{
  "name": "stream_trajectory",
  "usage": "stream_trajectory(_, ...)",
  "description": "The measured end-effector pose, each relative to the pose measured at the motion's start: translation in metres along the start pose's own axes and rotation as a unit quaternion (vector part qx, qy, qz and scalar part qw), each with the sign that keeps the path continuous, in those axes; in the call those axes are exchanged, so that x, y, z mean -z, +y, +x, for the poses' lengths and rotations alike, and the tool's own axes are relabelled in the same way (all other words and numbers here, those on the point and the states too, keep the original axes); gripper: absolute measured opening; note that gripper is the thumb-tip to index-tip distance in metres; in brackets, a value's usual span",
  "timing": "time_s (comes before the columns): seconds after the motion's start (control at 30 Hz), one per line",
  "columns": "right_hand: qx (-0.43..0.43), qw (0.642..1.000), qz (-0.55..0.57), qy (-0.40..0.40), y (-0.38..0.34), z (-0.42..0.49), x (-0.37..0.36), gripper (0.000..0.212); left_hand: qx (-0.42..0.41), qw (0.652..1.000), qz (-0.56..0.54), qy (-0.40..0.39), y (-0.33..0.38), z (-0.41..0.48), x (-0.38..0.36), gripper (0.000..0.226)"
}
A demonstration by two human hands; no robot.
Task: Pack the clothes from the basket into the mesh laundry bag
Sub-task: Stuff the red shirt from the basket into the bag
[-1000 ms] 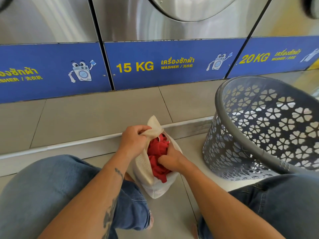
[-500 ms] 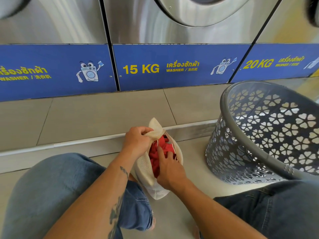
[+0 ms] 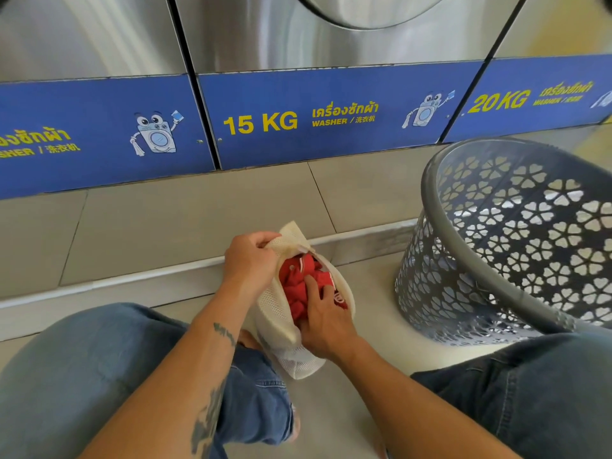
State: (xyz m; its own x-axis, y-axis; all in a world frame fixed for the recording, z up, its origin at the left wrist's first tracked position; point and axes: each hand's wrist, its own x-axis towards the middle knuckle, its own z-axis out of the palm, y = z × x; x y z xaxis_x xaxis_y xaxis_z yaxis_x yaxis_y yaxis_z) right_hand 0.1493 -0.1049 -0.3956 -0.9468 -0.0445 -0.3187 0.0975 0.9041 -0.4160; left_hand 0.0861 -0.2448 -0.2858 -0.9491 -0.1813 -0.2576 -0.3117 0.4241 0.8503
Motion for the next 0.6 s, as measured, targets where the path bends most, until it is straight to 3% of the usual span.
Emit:
stream_trajectory(0.2, -0.006, 0.989, 0.120, -0.092, 0.019, 0.005, 0.044, 0.120, -0.015, 1.000, 0.018, -0.009, 0.004, -0.007, 0.002, 0.031)
stream_trajectory(0.3, 0.001, 0.993, 0.065, -0.098, 0.025, -0.003, 0.056, 0.117, -0.035, 0.997, 0.057, -0.042, 0.003, -0.013, 0.002, 0.031)
stream_trajectory(0.43, 0.025, 0.992, -0.124, -0.020, 0.021, -0.010, 0.055, 0.078, -0.066, 0.981, 0.143, -0.116, -0.003, -0.021, -0.002, 0.040)
stream_trajectory(0.6, 0.068, 0.939, -0.336, -0.032, 0.019, -0.030, 0.060, 0.032, -0.074, 0.942, 0.254, -0.208, -0.015, -0.033, -0.009, 0.083)
